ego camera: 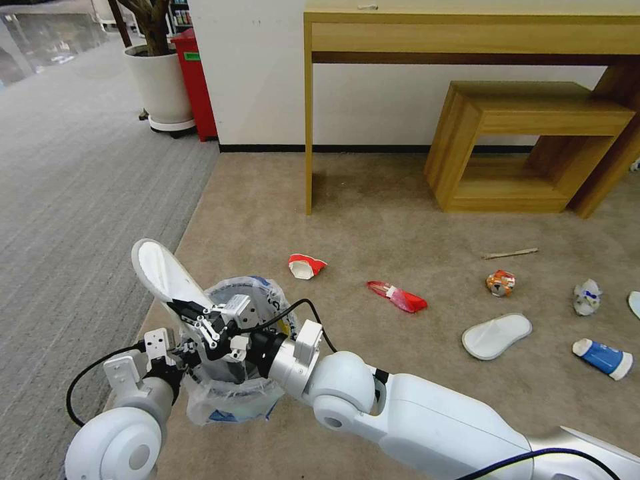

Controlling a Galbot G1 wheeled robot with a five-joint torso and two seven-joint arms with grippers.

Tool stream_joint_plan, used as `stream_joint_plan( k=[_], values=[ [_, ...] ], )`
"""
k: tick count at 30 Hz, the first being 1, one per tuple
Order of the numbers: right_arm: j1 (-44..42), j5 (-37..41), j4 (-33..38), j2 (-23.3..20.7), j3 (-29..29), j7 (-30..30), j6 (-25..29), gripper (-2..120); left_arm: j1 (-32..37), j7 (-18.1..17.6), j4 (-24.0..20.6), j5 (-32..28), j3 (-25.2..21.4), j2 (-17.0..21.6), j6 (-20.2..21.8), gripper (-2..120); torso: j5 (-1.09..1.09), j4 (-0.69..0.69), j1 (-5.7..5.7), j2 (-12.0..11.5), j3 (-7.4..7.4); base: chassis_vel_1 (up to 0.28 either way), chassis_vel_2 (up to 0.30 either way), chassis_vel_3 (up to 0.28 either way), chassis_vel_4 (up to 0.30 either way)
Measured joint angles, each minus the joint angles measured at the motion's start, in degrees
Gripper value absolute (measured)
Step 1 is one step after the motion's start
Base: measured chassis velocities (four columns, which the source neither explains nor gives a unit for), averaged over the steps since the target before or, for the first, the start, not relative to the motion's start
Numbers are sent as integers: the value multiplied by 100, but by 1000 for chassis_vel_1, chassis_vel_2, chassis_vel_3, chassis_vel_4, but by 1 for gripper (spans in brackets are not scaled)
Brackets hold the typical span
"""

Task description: Pick up the trash bin and place the garbage on the floor into it.

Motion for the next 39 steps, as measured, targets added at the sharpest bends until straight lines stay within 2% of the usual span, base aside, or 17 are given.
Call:
stream_joint_plan(
  k=[16,17,19,20,23,25,27,28,30,31,34,35,38,39],
  values=[
    [-184,-240,-76,-376,97,-49,135,3,17,-5,-31,-38,-58,16,-10,0,0,0,0,0,0,0,0,0,0],
    [-199,-251,-86,-414,109,-57,150,14,16,-4,-31,-39,-58,12,-10,0,0,0,0,0,0,0,0,0,0],
    [-208,-254,-93,-448,115,-72,158,21,24,-5,-31,-39,-57,4,-11,0,0,0,0,0,0,0,0,0,0],
    [-215,-259,-109,-453,115,-88,175,28,26,-5,-33,-38,-56,0,-11,0,0,0,0,0,0,0,0,0,0],
    [-223,-269,-130,-449,110,-94,190,33,27,-5,-42,-38,-58,0,-11,0,0,0,0,0,0,0,0,0,0],
    [-239,-288,-154,-433,94,-101,206,43,34,-5,-54,-38,-64,0,-12,0,0,0,0,0,0,0,0,0,0],
    [-243,-298,-163,-430,84,-103,215,46,39,-5,-61,-39,-67,0,-12,0,0,0,0,0,0,0,0,0,0],
    [-246,-319,-181,-428,67,-107,227,55,44,-5,-71,-38,-70,-2,-14,0,0,0,0,0,0,0,0,0,0],
    [-246,-331,-193,-432,55,-108,248,64,44,-4,-76,-38,-70,-8,-16,0,0,0,0,0,0,0,0,0,0],
    [-246,-331,-193,-432,55,-108,248,64,44,-4,-76,-38,-70,-8,-16,0,0,0,0,0,0,0,0,0,0],
    [-247,-343,-198,-458,55,-110,276,78,44,-1,-76,-36,-70,-18,-18,0,0,0,0,0,0,0,0,0,0],
    [-247,-343,-198,-458,55,-110,276,78,44,-1,-76,-36,-70,-18,-18,0,0,0,0,0,0,0,0,0,0],
    [-276,-348,-169,-523,147,-110,287,93,40,6,-33,-9,-52,-35,-21,0,0,0,0,0,0,0,0,0,0],
    [-276,-348,-169,-523,147,-110,287,93,40,6,-33,-9,-52,-35,-21,0,0,0,0,0,0,0,0,0,0]
  ],
)
